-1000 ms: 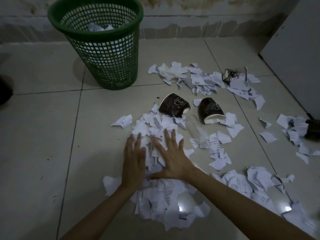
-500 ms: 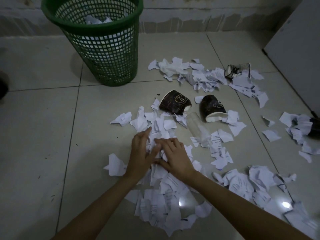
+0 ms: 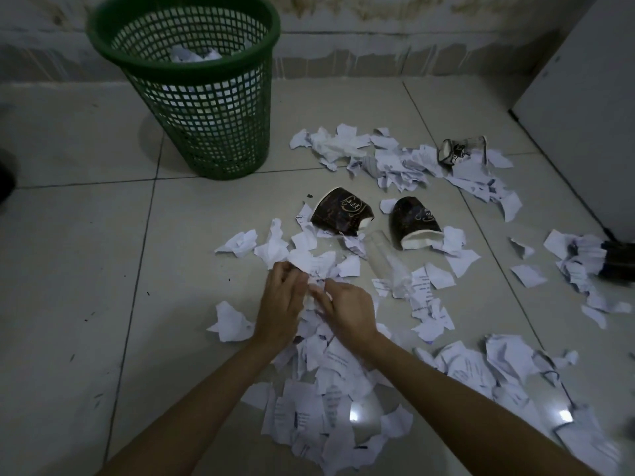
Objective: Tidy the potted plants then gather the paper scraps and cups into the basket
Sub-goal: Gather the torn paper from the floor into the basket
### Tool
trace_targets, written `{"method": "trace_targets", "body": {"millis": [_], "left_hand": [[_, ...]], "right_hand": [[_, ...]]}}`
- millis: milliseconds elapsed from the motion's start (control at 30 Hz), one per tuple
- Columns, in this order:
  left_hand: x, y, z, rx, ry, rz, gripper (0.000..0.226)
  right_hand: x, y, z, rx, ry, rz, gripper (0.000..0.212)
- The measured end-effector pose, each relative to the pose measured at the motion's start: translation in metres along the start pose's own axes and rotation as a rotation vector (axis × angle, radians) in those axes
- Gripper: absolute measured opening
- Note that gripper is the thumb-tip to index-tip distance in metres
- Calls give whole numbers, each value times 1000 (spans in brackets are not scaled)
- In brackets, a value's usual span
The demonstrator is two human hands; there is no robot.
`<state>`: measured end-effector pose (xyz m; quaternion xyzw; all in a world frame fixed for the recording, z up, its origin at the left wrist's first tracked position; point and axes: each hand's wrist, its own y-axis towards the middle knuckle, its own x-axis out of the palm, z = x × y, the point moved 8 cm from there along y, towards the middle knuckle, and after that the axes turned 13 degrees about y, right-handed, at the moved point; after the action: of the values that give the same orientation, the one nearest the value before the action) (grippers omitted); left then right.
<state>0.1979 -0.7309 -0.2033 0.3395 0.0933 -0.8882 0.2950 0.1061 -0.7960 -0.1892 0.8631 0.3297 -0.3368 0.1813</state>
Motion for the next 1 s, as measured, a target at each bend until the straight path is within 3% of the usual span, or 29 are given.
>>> {"method": "trace_targets", "body": {"millis": [100,133,200,333,467,567,667,767,900,933,1000], "left_hand": [[14,2,-4,-30,240,-182,55],[17,2,-6,-6,371,-226,57],[19,2,0,41,382,-256,38],[8,6,8,70,429,-134,23],[4,2,10,-163,284,-71,7],[-6,1,13,-250,238,64,20],[-11,-5,3,-293,125,145,19],[-14,-17,4,-190,125,123,27],[-22,-41,17,61,218,78,75],[-26,-46,16,82,259,100,77],[-36,-52,9,28,398,169,74]], "right_hand": [[-13,5,15,139,127,123,59],[-16,6,17,179,149,156,52],[-21,7,22,254,157,201,53],[-21,4,31,390,230,245,56],[-20,-10,50,712,689,488,50],[-21,-19,58,901,982,616,36],[-33,-28,54,840,987,664,42],[-39,-47,43,720,875,649,44],[-35,-55,23,416,545,326,30],[-35,-59,20,352,405,261,32],[-39,-70,20,289,221,235,56]]}}
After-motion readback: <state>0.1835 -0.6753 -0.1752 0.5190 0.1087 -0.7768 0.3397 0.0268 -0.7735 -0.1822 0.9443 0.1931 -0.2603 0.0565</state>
